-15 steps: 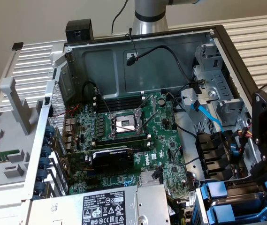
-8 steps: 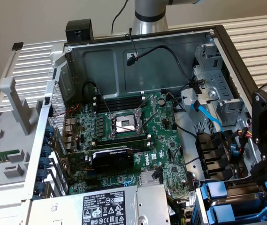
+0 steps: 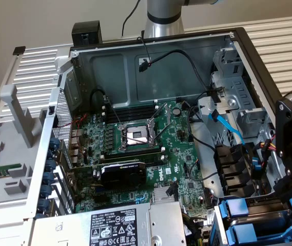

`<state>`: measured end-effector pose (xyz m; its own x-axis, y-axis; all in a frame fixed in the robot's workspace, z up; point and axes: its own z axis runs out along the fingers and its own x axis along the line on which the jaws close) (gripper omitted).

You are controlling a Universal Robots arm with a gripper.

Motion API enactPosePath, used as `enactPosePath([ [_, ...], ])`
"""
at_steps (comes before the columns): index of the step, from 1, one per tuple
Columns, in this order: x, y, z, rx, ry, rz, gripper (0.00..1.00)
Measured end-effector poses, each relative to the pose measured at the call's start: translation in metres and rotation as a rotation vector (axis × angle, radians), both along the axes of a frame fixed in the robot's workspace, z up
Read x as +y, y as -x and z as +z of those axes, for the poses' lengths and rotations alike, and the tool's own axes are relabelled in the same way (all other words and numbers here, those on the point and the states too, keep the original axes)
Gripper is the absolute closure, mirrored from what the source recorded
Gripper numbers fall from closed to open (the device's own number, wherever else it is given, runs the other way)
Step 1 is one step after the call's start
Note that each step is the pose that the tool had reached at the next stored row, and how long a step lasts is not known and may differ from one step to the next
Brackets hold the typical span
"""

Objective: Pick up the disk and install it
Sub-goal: 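Insert the first disk wire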

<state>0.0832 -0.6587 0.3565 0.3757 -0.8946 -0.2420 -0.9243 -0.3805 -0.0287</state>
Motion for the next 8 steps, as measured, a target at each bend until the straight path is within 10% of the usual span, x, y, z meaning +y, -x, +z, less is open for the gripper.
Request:
enactPosePath([
  [4, 0.0007, 0.0001, 0.0002, 0.0000, 0.0033, 0.000, 0.83],
  [6, 0.0050, 0.0003, 0.0000, -0.0001, 0.0207, 0.000, 0.83],
  [8, 0.0099, 0.0002, 0.0000, -0.0001, 0.0512, 0.000, 0.83],
])
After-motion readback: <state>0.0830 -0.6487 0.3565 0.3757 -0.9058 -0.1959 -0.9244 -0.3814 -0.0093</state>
